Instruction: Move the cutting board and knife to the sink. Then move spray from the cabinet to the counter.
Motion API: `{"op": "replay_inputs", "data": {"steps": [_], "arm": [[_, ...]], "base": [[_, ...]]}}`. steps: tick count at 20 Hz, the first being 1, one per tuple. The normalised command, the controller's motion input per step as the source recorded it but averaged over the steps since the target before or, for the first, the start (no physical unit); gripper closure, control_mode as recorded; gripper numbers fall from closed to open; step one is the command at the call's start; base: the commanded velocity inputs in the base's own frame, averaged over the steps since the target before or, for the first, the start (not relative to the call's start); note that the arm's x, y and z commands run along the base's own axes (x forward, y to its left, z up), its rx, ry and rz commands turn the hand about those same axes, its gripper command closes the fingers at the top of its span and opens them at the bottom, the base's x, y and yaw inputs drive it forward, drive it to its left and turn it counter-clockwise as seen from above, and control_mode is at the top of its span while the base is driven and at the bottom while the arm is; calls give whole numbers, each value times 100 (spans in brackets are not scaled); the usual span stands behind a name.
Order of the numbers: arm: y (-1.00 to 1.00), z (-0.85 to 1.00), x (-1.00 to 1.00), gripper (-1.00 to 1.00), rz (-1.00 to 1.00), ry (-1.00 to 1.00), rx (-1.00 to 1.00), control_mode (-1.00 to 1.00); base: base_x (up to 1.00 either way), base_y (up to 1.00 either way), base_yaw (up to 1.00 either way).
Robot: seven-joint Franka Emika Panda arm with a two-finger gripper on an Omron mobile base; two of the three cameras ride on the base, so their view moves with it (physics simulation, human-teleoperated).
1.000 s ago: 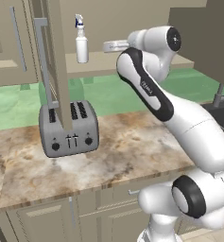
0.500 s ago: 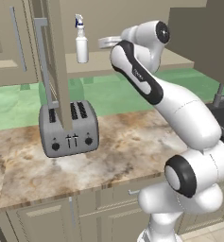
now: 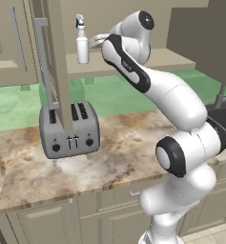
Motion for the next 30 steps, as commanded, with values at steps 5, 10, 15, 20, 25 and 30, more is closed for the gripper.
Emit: {"op": "replay_inputs", "data": {"steps": [5, 10, 15, 20, 25, 30], "arm": [[24, 8, 25, -100, 0, 6, -11, -100], [8, 9, 19, -100, 0, 0, -5, -100], [2, 0, 15, -100, 0, 0, 0, -100], [10, 0, 16, -100, 0, 0, 0, -100], [13, 0, 15, -100, 0, 0, 0, -100], [16, 0, 16, -100, 0, 0, 0, -100]], "base": [[0, 0, 0], [0, 0, 0], [0, 0, 0], [0, 0, 0], [0, 0, 0], [0, 0, 0]]}}
